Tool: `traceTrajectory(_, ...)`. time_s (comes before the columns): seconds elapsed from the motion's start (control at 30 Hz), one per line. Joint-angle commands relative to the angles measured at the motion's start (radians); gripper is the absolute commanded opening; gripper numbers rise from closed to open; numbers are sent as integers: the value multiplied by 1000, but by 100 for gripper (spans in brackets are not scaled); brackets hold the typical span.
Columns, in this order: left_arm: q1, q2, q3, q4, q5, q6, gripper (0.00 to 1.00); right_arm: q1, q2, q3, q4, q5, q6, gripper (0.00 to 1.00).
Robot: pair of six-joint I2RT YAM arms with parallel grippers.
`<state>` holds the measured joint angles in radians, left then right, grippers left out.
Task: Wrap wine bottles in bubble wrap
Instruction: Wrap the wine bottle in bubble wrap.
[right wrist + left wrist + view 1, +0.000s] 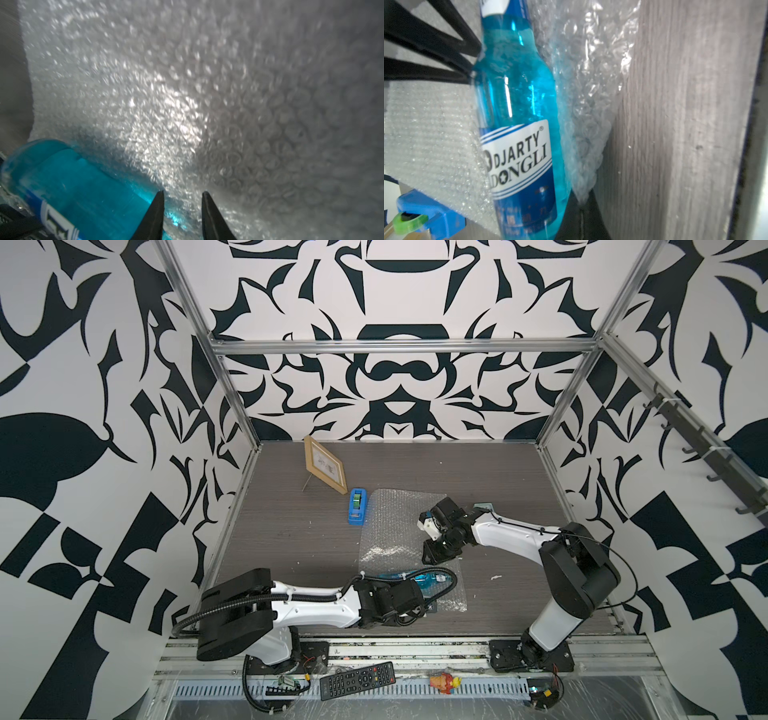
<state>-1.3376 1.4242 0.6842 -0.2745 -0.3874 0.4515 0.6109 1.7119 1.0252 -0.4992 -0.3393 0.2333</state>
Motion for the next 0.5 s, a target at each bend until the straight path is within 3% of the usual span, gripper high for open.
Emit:
traceTrajectory(0.0,-5,-62,-12,-59,52,74,0,-1,42,73,3,-46,-20,33)
traceTrajectory(0.17,26,-100,29,-129,91,118,0,-1,94,83,12,-94,7,33)
traceTrajectory(0.47,196,-96,155,-232,283,168,0,-2,114,68,50,-168,-10,30)
